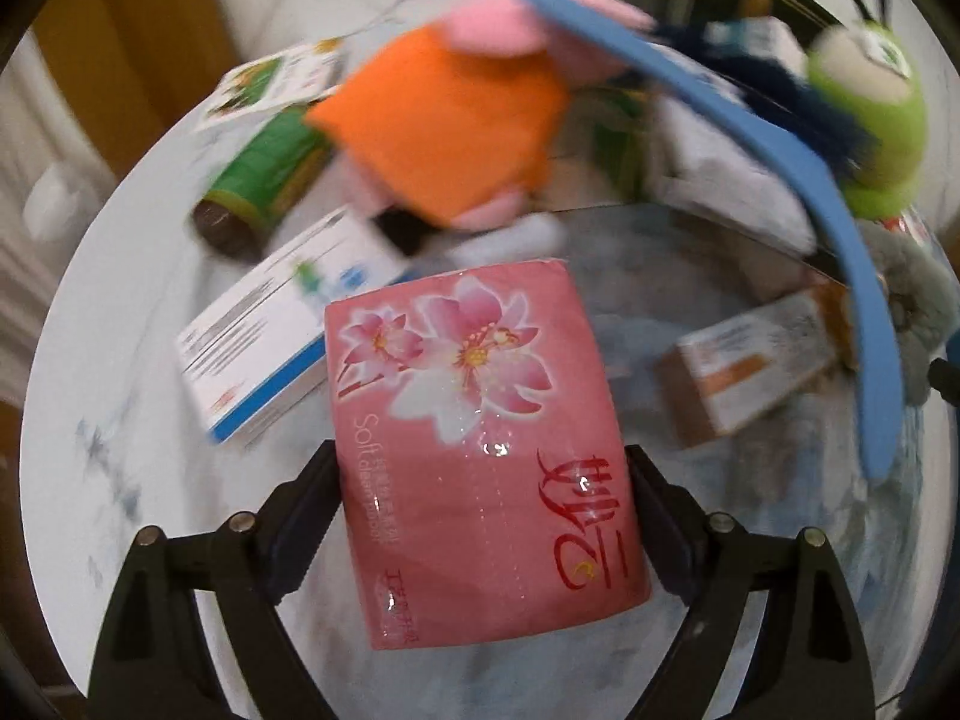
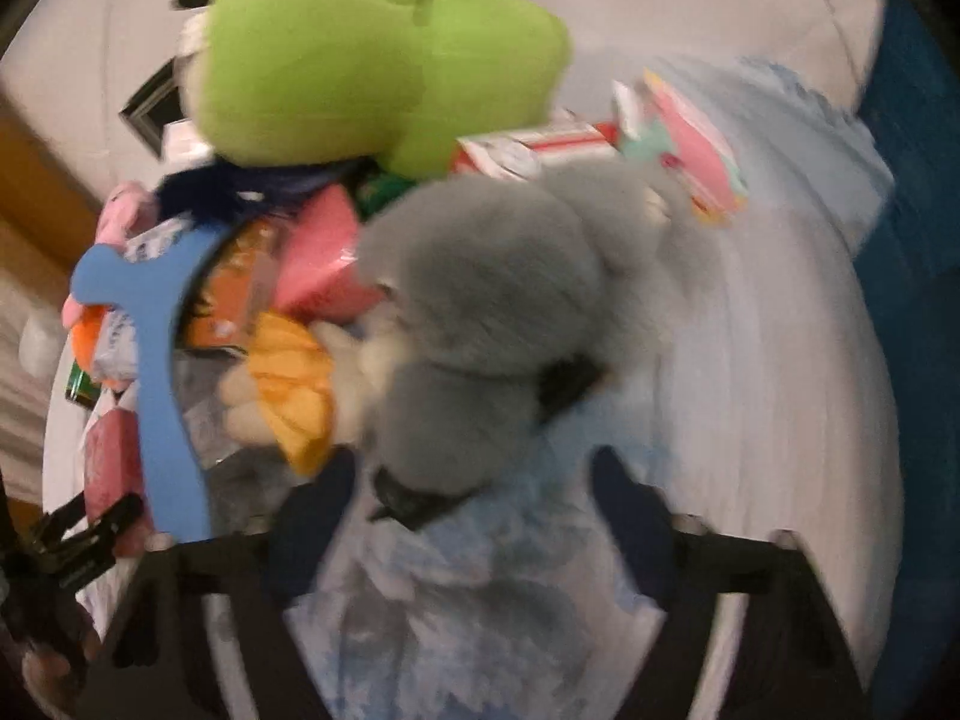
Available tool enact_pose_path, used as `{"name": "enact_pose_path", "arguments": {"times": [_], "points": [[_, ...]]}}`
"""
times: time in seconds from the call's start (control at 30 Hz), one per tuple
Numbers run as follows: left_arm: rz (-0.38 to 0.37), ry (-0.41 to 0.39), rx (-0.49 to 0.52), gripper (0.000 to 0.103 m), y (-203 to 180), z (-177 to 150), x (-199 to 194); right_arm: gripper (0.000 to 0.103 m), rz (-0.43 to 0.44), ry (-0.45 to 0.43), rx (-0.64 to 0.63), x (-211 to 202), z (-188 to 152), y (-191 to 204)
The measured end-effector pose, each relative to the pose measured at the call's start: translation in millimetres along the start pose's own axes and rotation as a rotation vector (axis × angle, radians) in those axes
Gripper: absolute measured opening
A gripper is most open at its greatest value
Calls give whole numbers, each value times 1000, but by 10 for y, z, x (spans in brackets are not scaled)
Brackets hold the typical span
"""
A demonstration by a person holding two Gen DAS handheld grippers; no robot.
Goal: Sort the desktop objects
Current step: 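Grasp the pink flower tissue pack with the left gripper while the right grasps a plush toy with orange bow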
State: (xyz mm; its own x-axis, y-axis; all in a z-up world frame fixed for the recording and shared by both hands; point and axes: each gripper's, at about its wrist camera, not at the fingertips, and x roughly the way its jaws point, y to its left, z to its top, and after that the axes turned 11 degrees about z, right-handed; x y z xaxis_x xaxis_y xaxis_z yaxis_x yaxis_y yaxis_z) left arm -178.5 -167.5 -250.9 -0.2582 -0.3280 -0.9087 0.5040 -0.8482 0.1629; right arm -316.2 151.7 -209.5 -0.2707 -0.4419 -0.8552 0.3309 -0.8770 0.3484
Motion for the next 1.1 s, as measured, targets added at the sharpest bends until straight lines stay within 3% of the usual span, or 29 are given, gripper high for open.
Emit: {"name": "enact_pose_path", "arguments": {"times": [0.13, 0.27, 0.5, 0.57, 0.63, 0.67, 0.7, 0.77, 1.1], "points": [[-21, 4, -40, 90, 144, -13, 30, 57, 49, 22, -109, 33, 81, 266], [-18, -6, -26, 90, 62, 21, 30, 58, 71, 48, -91, 201, 199, 359], [-48, -16, -12, 90, -1, 196, 107, 97, 58, 148, -156, 655, 237, 558], [-46, -23, -1, 90, -38, 216, 109, 98, 37, 149, -160, 737, 231, 549], [-50, -27, 7, 90, -67, 218, 102, 95, 28, 141, -161, 797, 231, 511], [-56, -27, 8, 90, -80, 220, 90, 86, 36, 137, -156, 800, 228, 494], [-64, -30, 8, 90, -85, 207, 75, 63, 50, 128, -142, 766, 226, 481], [-71, -45, 8, 90, -102, 160, -10, 37, 80, 109, -122, 633, 209, 471], [-95, -170, 44, 90, -151, -139, -736, 32, 127, 22, -97, -96, -180, 398]]}}
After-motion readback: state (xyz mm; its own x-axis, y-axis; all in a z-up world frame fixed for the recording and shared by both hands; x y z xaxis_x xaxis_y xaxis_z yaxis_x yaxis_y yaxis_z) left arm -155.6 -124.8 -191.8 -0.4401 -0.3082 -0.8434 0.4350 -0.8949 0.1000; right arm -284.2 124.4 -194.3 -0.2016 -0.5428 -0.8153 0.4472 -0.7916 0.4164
